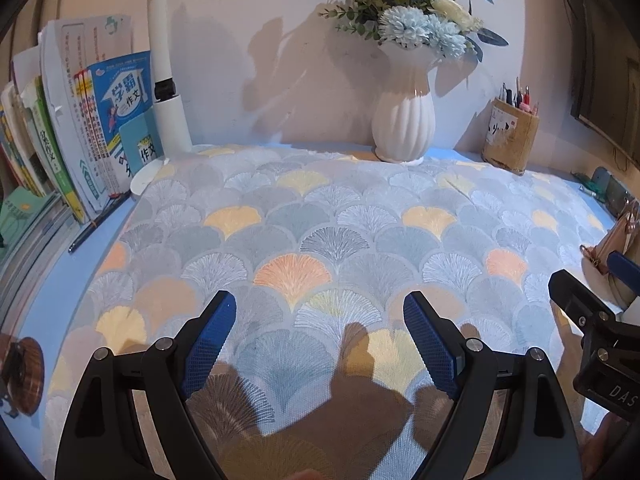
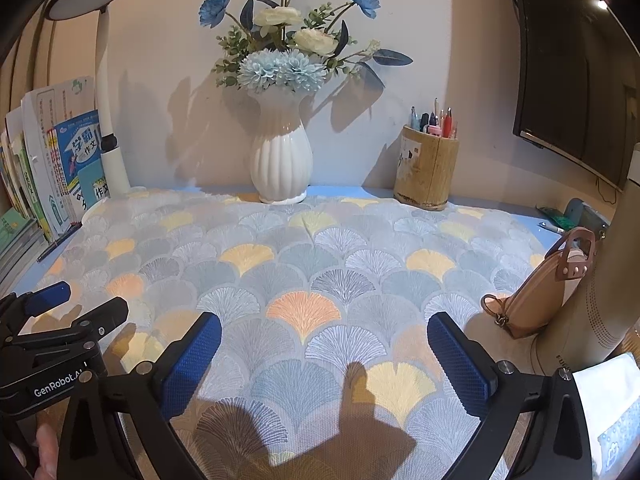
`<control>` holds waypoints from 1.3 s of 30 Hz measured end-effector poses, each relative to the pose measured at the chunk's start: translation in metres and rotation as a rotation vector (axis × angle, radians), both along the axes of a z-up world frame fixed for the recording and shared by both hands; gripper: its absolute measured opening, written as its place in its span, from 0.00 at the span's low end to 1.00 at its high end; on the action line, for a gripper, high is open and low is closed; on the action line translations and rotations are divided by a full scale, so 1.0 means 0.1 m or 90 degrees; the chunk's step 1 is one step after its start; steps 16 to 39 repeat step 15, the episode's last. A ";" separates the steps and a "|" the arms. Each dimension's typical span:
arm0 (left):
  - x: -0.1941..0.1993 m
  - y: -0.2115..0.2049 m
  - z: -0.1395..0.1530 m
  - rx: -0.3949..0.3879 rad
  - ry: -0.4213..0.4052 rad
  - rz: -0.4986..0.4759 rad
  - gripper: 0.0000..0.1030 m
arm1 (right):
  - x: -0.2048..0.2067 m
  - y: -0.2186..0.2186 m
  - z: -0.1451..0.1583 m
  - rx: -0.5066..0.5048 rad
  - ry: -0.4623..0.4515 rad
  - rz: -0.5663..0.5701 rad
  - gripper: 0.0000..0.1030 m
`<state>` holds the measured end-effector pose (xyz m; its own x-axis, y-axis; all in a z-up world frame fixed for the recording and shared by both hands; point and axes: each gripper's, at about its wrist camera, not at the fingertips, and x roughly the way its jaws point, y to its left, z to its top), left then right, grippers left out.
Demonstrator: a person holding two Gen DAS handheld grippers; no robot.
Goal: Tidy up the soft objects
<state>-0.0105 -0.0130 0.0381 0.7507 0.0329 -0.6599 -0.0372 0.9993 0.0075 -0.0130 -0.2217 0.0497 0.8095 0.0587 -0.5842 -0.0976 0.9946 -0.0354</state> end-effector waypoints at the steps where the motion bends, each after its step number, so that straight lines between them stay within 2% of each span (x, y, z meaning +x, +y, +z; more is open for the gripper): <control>1: 0.00 -0.01 0.00 0.004 0.001 -0.002 0.83 | 0.00 0.00 0.00 0.000 0.001 0.000 1.00; 7: 0.00 -0.04 0.01 0.019 -0.004 -0.011 0.83 | 0.01 0.02 -0.01 -0.006 0.005 0.000 1.00; 39: 0.00 -0.04 0.01 0.023 -0.008 -0.013 0.83 | 0.01 0.01 -0.02 -0.006 0.007 -0.001 1.00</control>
